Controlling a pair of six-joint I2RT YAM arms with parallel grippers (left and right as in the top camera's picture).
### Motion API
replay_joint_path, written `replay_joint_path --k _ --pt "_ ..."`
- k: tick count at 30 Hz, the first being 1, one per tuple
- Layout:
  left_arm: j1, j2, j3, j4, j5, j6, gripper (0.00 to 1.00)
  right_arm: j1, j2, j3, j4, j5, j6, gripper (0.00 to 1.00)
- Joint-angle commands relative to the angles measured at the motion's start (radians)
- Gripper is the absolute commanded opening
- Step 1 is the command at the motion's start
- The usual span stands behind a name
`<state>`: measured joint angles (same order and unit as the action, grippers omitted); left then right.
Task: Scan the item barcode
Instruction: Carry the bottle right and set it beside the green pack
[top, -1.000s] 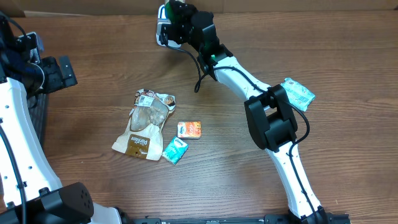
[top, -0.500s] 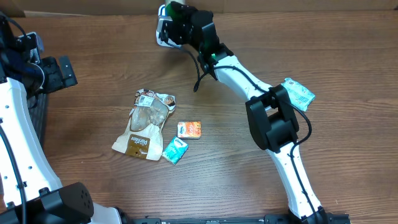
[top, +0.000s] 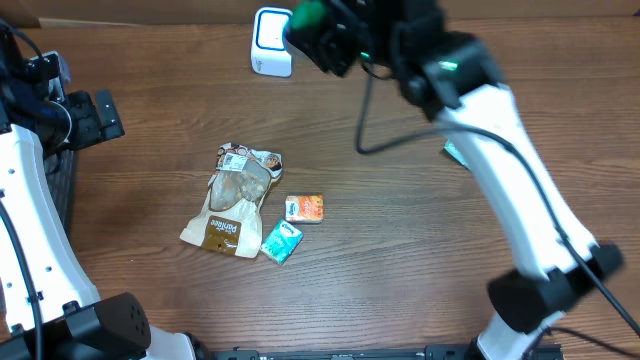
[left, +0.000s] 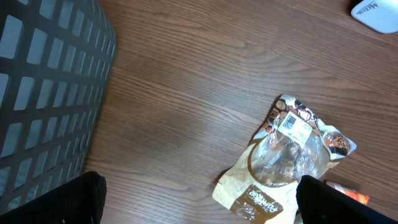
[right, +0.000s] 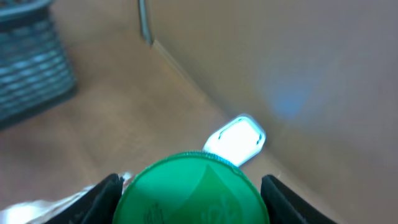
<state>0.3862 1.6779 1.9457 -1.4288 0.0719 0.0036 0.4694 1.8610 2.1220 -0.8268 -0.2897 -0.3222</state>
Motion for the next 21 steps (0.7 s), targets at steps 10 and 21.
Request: replay_joint_path --k 10,21 --pt "-0.003 -0.003 0.011 0.001 0.006 0.017 1.0 -0.11 0.086 -0.206 -0.374 0.113 0.118 0.28" --pt "-0.003 -0.003 0.011 0.001 0.006 0.017 1.0 -0.307 0.153 -0.537 -0.069 0.222 0.147 0.22"
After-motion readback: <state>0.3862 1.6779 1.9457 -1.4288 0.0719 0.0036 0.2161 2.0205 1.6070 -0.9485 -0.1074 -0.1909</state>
